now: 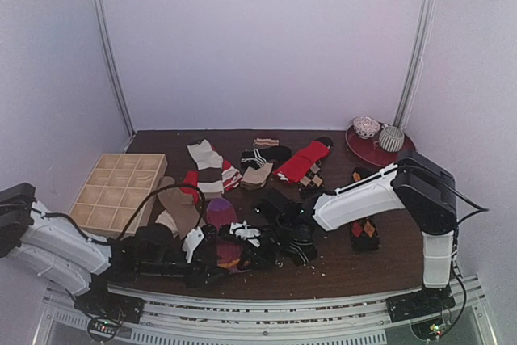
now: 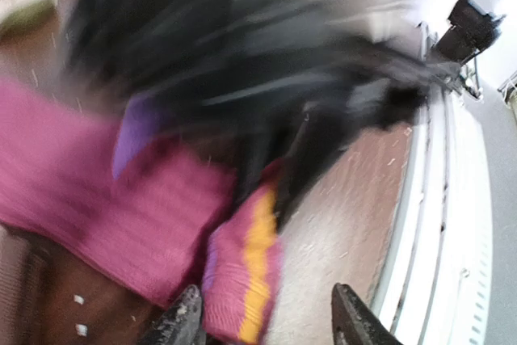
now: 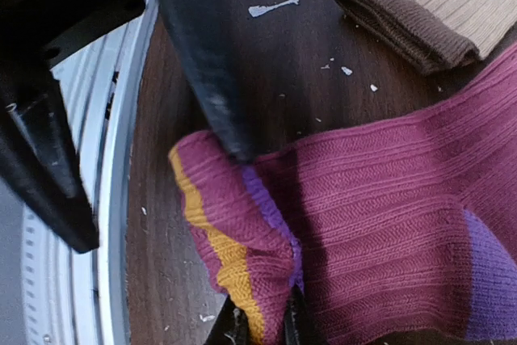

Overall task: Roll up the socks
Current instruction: Roll a pair of socks at the center of the board.

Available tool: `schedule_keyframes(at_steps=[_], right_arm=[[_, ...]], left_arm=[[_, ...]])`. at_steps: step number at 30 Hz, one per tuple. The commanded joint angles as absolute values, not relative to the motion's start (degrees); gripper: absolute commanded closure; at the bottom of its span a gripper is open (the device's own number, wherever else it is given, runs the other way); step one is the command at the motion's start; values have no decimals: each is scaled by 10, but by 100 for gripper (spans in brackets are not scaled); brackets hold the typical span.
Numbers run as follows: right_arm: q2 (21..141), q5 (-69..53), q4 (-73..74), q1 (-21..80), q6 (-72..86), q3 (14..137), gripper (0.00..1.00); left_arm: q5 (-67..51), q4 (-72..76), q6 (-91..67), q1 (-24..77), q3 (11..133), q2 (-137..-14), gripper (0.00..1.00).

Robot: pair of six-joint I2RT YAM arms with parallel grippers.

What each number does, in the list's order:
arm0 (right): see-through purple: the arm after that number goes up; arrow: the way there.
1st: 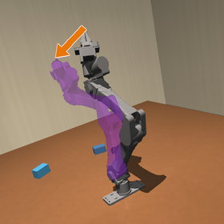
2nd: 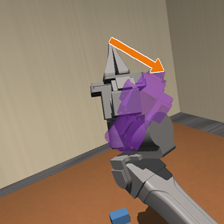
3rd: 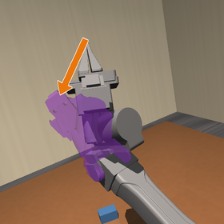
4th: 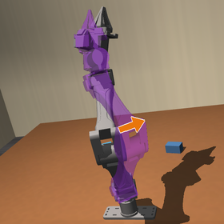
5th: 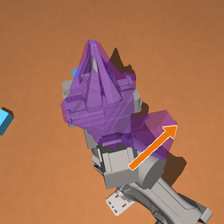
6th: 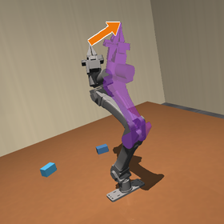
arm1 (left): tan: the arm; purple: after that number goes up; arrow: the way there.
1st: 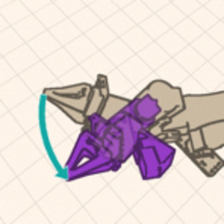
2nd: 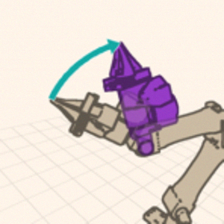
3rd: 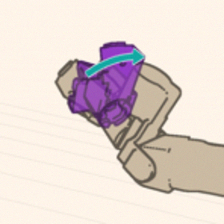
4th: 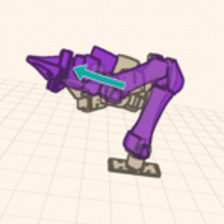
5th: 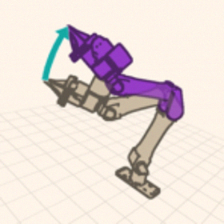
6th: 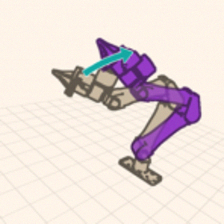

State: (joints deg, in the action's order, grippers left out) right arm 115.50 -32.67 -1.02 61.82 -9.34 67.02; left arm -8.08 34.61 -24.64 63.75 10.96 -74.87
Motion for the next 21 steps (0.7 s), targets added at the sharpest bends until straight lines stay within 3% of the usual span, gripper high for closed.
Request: schedule_keyframes(at_steps=[1,5,15,21], right_arm=[[1232,-461,166,591,19,696,93],[1253,-498,173,581,58,700,93],[1265,-503,200,579,77,685,93],[1275,-502,213,578,71,692,93]], left_arm=[[39,251,-147,684,125,-652,46],[93,278,-116,719,121,-656,45],[167,326,-62,760,167,-811,43],[154,343,-41,764,167,-819,43]])
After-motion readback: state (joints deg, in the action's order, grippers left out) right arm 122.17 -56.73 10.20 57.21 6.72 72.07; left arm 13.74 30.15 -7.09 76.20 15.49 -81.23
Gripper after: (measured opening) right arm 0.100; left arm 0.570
